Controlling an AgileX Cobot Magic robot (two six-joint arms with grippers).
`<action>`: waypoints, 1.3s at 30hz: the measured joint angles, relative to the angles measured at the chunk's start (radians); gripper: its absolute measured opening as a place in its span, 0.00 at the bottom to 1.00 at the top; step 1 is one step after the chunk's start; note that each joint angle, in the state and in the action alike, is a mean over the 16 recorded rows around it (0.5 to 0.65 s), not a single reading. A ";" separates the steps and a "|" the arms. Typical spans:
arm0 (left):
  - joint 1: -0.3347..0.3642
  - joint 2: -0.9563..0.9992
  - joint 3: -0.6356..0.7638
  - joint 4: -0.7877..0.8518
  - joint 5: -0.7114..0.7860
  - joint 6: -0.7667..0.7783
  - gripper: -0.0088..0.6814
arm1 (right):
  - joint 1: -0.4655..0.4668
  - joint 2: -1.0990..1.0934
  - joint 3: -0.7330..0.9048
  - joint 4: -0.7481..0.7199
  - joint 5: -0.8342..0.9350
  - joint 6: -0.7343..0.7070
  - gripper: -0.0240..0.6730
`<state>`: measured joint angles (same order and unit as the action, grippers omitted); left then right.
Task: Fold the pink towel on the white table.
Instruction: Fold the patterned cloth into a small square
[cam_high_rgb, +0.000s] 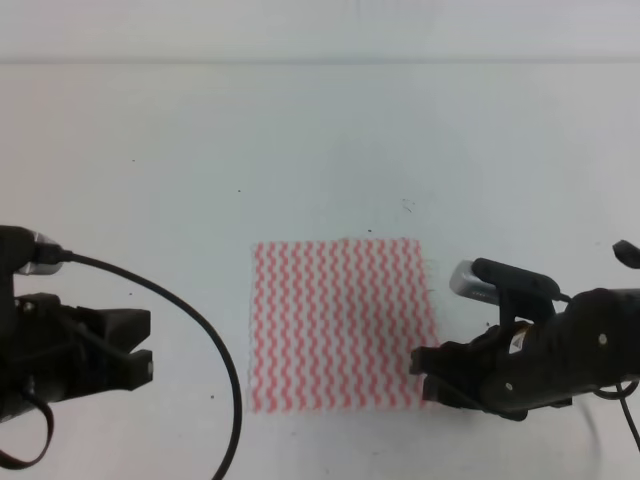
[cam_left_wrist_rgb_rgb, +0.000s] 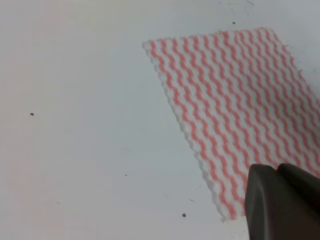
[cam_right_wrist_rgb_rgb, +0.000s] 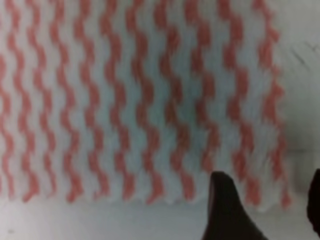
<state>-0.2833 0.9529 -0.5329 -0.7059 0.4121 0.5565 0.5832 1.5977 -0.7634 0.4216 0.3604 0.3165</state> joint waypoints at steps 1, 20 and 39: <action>0.000 0.000 0.000 0.000 0.001 0.000 0.01 | 0.000 0.006 0.000 0.002 -0.007 0.000 0.47; 0.000 -0.001 0.001 -0.002 0.003 0.004 0.01 | -0.003 0.090 -0.037 0.022 -0.001 0.000 0.48; -0.001 -0.003 0.002 -0.003 0.005 0.001 0.01 | -0.004 0.091 -0.041 0.044 0.051 -0.003 0.42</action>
<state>-0.2839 0.9503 -0.5313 -0.7085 0.4173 0.5578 0.5795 1.6886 -0.8045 0.4655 0.4109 0.3136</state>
